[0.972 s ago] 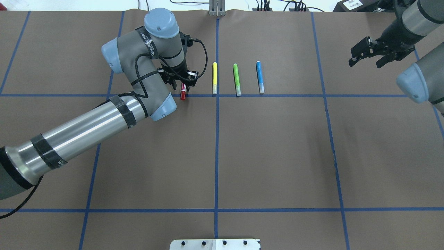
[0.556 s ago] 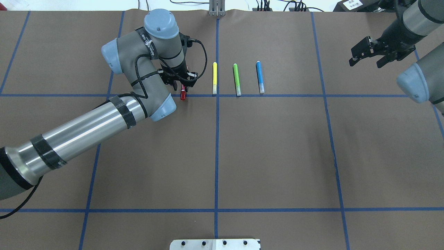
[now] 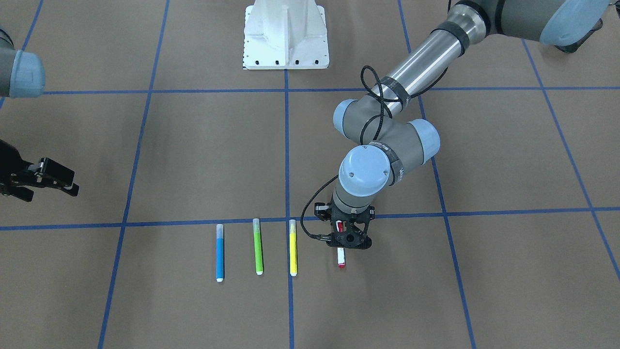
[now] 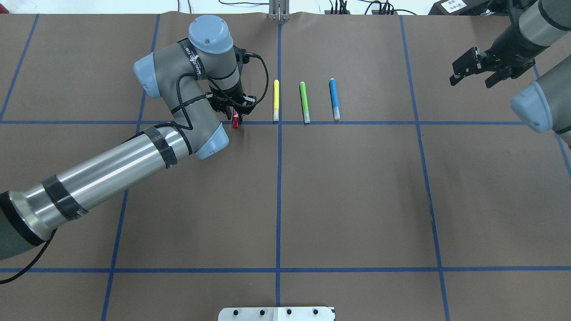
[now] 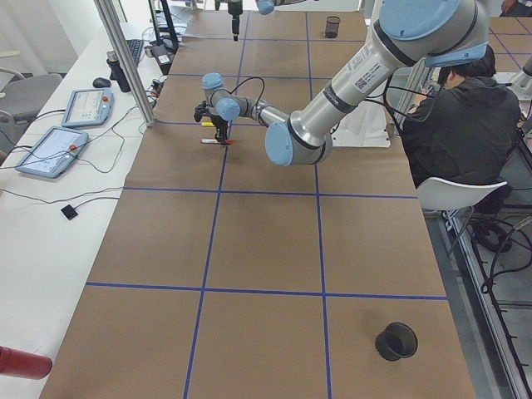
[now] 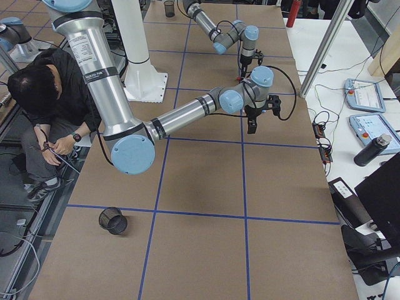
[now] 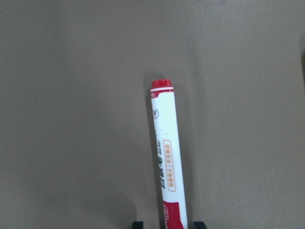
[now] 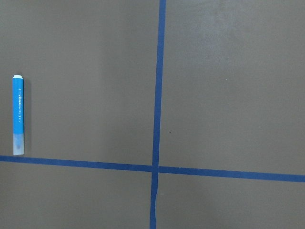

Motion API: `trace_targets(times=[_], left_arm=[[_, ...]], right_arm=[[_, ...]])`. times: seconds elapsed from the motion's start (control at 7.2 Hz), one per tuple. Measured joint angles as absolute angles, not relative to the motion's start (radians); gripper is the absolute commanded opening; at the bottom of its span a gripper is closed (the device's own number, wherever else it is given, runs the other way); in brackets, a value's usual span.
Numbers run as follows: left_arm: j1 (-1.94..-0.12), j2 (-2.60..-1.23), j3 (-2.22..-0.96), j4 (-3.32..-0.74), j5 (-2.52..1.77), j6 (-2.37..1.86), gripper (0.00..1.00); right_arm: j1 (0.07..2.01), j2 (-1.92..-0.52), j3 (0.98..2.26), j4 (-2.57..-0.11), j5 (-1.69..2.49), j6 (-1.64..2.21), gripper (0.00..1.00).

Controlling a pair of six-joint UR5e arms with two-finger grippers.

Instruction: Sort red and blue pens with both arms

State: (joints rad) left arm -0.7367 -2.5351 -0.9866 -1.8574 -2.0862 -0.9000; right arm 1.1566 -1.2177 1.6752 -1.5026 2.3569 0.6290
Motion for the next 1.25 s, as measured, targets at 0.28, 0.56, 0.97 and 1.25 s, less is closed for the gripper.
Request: trace_targets(times=[0.28,0.56,0.97,1.25], left_arm=[[-0.737,-2.535,-0.992,-1.857,-2.086,-0.934,0.0],[-0.774,-2.534,-1.007,-1.852,-2.092,-0.96,0.0],[-0.858,-2.503,-1.037,-1.845,-2.126,-0.964,0.0],[-0.927,-2.436,-1.098,-1.839,-2.214,-0.958,0.0]], right_arm=[[1.157,-1.218,1.675,-1.503,2.357,0.63,0.99],[1.156,-1.215,1.677,-1.501,2.358,0.63,0.99],[1.13,-1.17,1.667,-1.5,2.324,0.643,0.99],[1.042,-1.077,1.617,-1.495,2.242,0.738,0.98]])
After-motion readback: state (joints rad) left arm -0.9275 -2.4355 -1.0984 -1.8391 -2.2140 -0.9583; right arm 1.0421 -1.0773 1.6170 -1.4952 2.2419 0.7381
